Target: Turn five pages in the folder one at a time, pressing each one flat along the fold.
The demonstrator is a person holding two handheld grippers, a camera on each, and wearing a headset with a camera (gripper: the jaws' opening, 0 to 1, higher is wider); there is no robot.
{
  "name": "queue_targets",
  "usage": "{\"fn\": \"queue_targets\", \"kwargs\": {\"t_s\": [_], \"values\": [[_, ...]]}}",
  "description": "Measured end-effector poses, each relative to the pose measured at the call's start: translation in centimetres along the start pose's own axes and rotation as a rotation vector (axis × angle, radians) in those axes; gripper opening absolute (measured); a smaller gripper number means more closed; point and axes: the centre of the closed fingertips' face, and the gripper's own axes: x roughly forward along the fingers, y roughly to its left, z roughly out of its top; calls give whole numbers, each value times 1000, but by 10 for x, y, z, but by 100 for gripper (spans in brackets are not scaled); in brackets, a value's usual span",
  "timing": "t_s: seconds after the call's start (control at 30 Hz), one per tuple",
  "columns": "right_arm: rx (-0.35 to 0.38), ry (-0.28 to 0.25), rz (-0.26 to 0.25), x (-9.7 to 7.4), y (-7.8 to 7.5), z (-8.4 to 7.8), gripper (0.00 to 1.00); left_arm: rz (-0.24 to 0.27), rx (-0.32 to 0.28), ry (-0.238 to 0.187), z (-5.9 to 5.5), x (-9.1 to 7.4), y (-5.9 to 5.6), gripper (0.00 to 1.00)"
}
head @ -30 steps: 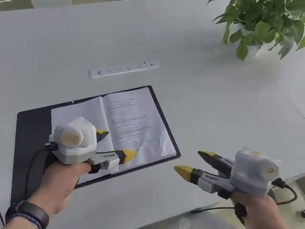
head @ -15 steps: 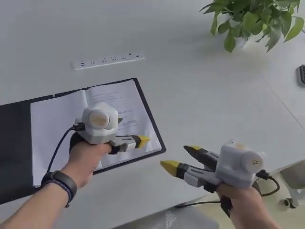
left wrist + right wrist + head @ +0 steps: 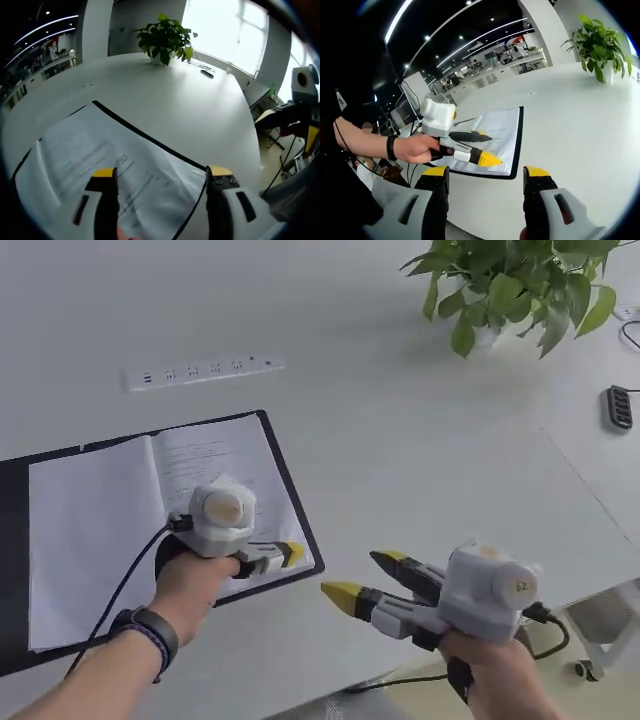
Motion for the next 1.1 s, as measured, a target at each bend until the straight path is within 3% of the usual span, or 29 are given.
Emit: {"fn": "queue_targets", "kwargs": {"t_s": [0.17,0.27,0.33,0.5,1.1], "values": [[-7,21,8,2,-1,-3,58,31,2,25,-8,9,-2,76],[-6,26,13,2,-1,-5,58,51,17,21,-8,9,-3,77],[-4,29,17,2,-1,-6,58,83,70,36,-10,10,1,75],[-6,39,26,3,-2,-8,57,89,113,46,-13,10,0,74],[8,50,57,11,-2,-13,54,82,121,43,-13,8,7,65]]}}
